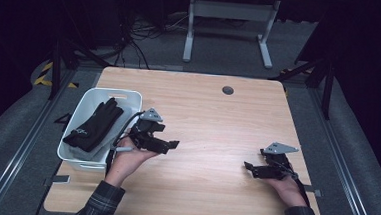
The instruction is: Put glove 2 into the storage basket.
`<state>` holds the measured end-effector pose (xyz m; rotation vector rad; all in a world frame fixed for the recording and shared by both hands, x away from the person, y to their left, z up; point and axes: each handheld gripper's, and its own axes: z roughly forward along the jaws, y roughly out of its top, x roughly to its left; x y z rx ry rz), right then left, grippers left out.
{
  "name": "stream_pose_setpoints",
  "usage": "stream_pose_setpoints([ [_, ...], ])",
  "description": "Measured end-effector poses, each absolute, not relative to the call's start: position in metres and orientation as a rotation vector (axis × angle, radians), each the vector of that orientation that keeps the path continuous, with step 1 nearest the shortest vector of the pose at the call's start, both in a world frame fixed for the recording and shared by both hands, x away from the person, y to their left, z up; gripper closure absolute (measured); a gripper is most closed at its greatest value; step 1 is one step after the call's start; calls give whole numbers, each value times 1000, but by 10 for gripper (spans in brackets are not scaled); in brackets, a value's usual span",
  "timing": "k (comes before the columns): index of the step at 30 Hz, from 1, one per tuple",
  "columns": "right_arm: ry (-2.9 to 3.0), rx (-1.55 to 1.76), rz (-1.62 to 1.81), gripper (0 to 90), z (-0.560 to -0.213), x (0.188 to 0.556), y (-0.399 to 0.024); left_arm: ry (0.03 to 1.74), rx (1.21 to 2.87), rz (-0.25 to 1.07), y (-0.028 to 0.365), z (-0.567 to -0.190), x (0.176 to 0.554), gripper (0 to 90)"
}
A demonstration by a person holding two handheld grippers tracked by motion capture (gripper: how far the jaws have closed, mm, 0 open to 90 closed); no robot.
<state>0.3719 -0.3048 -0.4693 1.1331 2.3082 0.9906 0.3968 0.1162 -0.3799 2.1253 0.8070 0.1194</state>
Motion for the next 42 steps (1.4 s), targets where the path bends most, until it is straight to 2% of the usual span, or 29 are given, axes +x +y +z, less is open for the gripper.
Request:
stream_pose_setpoints([
  [18, 2312, 1129, 995, 149, -469, 372, -304, 716, 2182, 100, 72, -430, 385, 195],
  [35, 2322, 1116, 994, 150, -469, 372, -304, 693, 2253, 164, 56, -463, 382, 190],
  [42, 2323, 1113, 996, 150, -469, 372, -304, 655, 2289, 222, 50, -473, 380, 146],
])
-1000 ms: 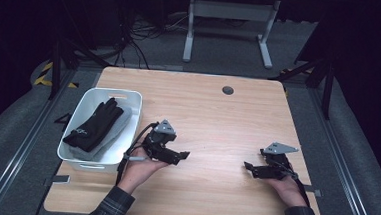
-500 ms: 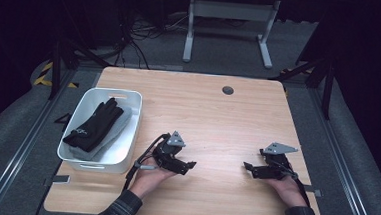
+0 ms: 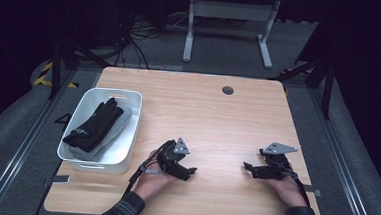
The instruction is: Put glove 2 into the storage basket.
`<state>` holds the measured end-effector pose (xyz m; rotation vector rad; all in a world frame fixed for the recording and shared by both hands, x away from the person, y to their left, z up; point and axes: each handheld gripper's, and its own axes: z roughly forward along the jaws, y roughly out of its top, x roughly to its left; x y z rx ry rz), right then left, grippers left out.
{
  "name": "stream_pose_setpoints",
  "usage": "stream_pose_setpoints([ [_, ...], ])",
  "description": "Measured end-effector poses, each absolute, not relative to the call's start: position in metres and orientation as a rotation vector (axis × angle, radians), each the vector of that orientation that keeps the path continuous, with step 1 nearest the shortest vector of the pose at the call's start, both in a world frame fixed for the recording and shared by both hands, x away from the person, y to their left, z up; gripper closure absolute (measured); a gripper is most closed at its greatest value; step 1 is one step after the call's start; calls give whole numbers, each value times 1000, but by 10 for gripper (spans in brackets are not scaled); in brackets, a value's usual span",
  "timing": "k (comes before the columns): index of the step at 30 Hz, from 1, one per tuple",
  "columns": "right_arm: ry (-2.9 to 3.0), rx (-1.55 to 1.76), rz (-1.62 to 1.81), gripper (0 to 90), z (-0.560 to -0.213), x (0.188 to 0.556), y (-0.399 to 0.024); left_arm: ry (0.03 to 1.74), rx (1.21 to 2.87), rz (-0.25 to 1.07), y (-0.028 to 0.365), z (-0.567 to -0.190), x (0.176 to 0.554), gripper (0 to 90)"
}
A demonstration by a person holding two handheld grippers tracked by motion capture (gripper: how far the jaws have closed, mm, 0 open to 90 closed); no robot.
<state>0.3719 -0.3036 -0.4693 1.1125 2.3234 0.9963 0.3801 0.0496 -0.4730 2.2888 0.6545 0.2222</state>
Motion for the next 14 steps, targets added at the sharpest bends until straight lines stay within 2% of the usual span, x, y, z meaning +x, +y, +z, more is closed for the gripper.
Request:
stream_pose_setpoints([
  [3, 2323, 1112, 994, 150, -469, 372, -304, 634, 2285, 239, 49, -476, 380, 102],
  [14, 2323, 1113, 994, 150, -469, 372, -304, 633, 2285, 240, 49, -476, 380, 97],
])
